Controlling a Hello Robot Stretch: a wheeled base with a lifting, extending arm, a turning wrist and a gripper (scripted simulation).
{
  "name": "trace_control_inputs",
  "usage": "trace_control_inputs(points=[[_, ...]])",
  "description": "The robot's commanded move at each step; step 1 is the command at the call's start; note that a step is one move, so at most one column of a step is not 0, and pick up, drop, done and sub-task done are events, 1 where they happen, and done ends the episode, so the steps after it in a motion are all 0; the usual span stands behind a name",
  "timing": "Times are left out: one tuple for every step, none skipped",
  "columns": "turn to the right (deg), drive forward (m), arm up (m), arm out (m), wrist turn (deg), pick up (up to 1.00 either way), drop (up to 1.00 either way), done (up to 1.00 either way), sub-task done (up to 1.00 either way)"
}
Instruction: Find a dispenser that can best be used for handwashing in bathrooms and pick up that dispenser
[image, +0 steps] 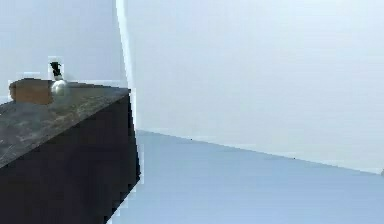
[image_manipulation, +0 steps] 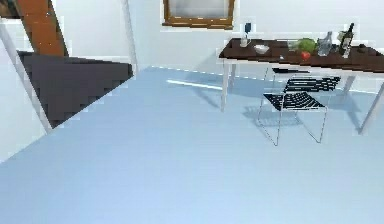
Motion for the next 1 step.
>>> trace_control_inputs(points=[[0.0,1.00,0.00,0.00,0.0,0.00,0.00,0.00,0.00]])
